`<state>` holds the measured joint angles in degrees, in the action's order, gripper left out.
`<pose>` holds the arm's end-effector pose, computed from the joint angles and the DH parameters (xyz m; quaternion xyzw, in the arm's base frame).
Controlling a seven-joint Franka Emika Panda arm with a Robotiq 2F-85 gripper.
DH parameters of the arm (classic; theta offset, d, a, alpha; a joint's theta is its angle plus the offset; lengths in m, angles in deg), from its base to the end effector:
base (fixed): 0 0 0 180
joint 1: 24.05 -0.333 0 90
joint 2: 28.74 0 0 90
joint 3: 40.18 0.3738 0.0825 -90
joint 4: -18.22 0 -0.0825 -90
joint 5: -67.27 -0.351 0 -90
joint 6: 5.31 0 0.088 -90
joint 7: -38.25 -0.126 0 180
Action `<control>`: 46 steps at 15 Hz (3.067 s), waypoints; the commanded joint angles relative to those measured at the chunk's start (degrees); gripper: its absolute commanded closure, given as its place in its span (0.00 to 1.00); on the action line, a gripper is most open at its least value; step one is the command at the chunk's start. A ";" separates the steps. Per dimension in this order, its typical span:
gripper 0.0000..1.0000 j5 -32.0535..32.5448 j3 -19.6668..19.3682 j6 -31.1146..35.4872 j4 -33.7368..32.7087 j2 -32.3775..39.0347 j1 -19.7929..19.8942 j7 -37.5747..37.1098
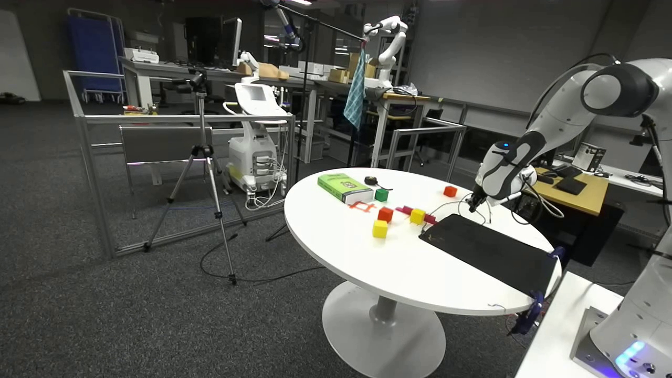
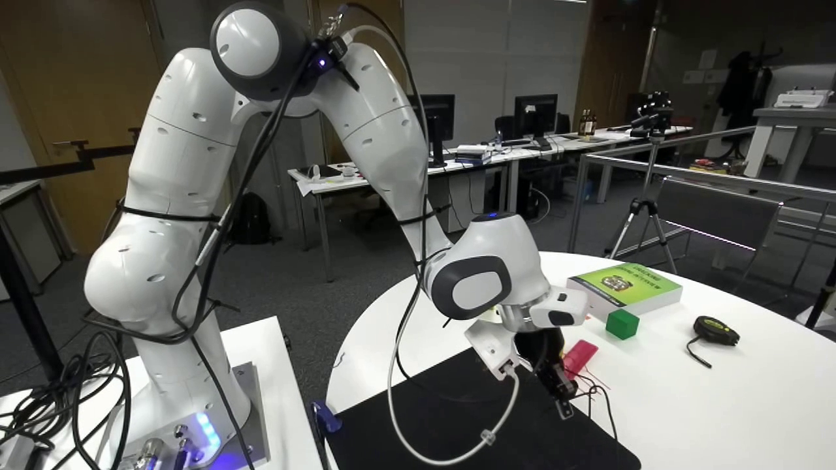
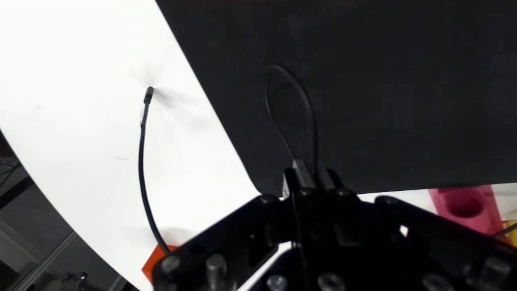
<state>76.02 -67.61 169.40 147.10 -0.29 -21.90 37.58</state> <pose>0.5226 -0.2669 0.2634 0.9677 -0.1404 0.1321 0.1624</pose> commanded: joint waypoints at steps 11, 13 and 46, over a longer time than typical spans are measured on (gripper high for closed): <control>0.99 22.04 -30.64 -1.14 -2.92 -1.26 -21.72 3.79; 0.99 25.31 -31.79 -0.04 -2.72 -1.96 -23.00 6.63; 0.99 -11.54 -71.50 23.15 3.34 12.99 -69.04 2.04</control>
<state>70.87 -138.79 192.55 152.83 4.55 -91.36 40.29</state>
